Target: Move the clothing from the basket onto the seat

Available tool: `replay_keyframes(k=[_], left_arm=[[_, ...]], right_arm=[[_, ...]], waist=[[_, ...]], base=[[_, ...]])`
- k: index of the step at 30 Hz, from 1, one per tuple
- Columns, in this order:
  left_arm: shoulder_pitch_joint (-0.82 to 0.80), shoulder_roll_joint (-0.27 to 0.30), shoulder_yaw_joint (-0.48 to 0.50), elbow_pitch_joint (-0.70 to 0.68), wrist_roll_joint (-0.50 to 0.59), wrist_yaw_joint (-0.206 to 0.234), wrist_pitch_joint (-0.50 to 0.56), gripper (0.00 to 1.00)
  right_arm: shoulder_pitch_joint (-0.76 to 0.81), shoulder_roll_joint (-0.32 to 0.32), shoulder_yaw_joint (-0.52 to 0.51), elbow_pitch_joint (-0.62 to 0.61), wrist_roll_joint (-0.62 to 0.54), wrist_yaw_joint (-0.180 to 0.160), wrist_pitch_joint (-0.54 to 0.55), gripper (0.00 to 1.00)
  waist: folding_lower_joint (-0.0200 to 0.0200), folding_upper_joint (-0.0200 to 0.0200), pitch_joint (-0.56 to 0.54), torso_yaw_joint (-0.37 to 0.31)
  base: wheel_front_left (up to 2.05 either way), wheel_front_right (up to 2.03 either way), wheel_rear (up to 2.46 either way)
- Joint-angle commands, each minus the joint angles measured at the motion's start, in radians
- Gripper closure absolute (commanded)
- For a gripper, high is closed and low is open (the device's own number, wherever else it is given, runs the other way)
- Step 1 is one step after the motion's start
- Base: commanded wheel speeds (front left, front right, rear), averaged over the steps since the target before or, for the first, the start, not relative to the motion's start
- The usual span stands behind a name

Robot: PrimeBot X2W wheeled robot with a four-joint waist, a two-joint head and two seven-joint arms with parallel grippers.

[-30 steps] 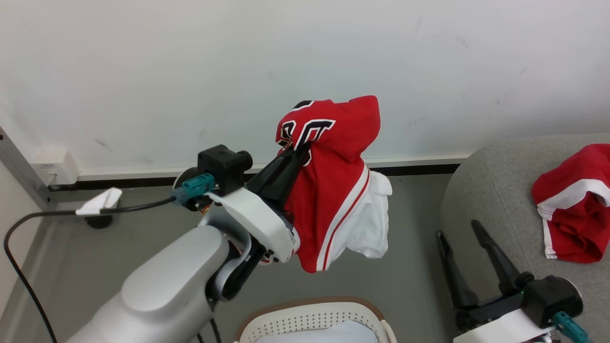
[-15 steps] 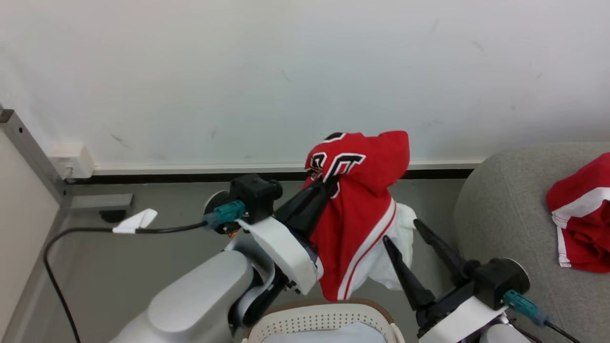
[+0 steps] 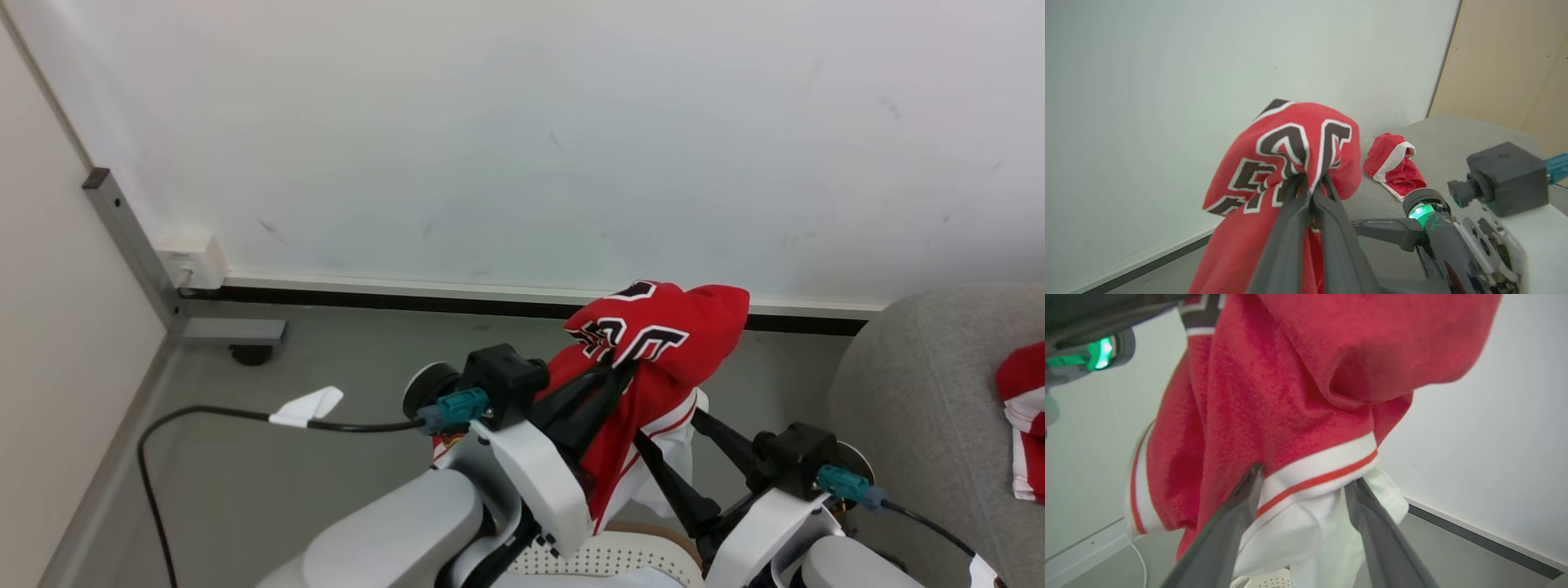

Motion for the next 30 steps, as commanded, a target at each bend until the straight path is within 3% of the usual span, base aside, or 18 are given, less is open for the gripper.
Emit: replay_keyframes(k=[1, 13, 15, 16, 30], left_arm=[[0.005, -0.002, -0.004, -0.009, 0.007, -0.005, 0.005, 1.00], [0.028, -0.016, -0.055, -0.045, 0.014, -0.010, 0.032, 1.00], [0.028, -0.017, -0.058, -0.047, 0.011, -0.011, 0.034, 1.00], [0.028, -0.016, -0.058, -0.047, 0.009, -0.011, 0.034, 1.00], [0.038, 0.005, -0.044, -0.047, -0.012, 0.006, 0.022, 1.00]], right_arm=[[-0.026, 0.002, 0.008, 0.014, 0.021, -0.003, -0.006, 0.00], [-0.114, 0.012, 0.149, 0.095, 0.135, -0.002, -0.028, 0.00], [-0.130, 0.008, 0.168, 0.108, 0.139, -0.002, -0.030, 0.76], [-0.135, 0.007, 0.174, 0.111, 0.141, -0.002, -0.029, 1.00], [-0.105, -0.021, 0.113, 0.072, 0.097, -0.002, -0.030, 1.00]], waist=[[0.0000, -0.0001, 0.000, 0.011], [0.0000, -0.0001, -0.004, 0.053], [0.0000, -0.0001, -0.004, 0.057], [0.0000, -0.0001, -0.004, 0.059], [0.0000, -0.0001, 0.000, 0.043]], base=[[0.00, 0.00, 0.00], [0.00, 0.00, 0.00], [0.00, 0.00, 0.00], [0.00, 0.00, 0.00], [0.00, 0.00, 0.00]])
